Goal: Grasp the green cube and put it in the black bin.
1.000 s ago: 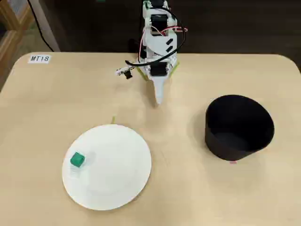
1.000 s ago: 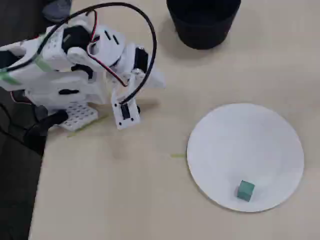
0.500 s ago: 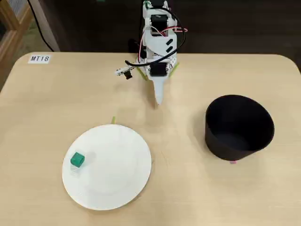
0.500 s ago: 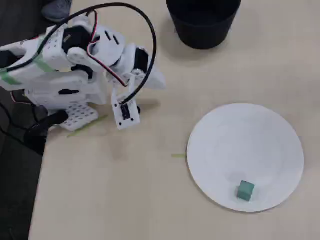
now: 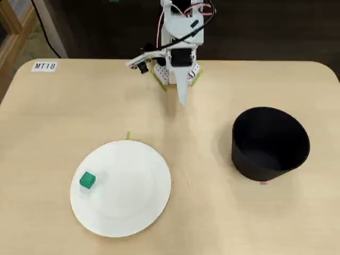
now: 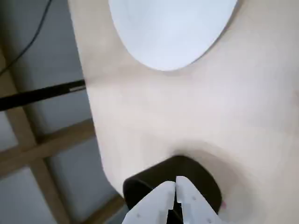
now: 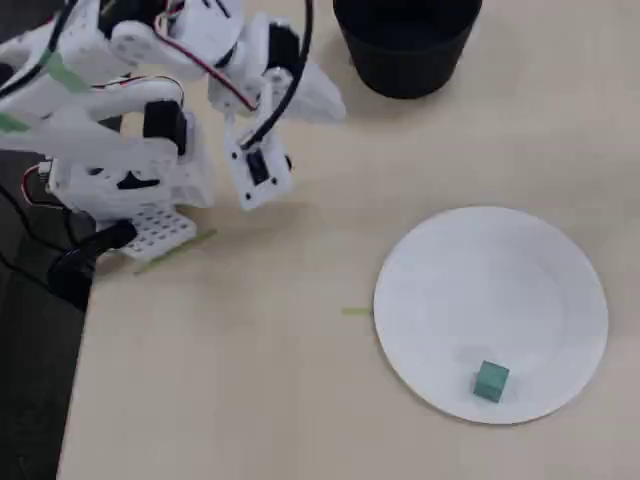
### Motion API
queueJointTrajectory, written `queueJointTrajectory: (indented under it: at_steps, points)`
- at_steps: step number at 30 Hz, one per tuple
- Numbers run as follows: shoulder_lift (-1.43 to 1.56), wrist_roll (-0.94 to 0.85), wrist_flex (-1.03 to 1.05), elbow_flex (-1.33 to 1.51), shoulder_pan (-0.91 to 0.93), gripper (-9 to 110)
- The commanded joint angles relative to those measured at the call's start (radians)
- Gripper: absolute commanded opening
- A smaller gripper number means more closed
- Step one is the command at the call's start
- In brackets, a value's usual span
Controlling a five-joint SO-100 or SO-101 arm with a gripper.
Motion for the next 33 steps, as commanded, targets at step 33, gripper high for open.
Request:
queueJointTrajectory:
  at_steps: [33]
  points:
    - [-1.91, -0.187, 0.558, -2.106, 0.558, 0]
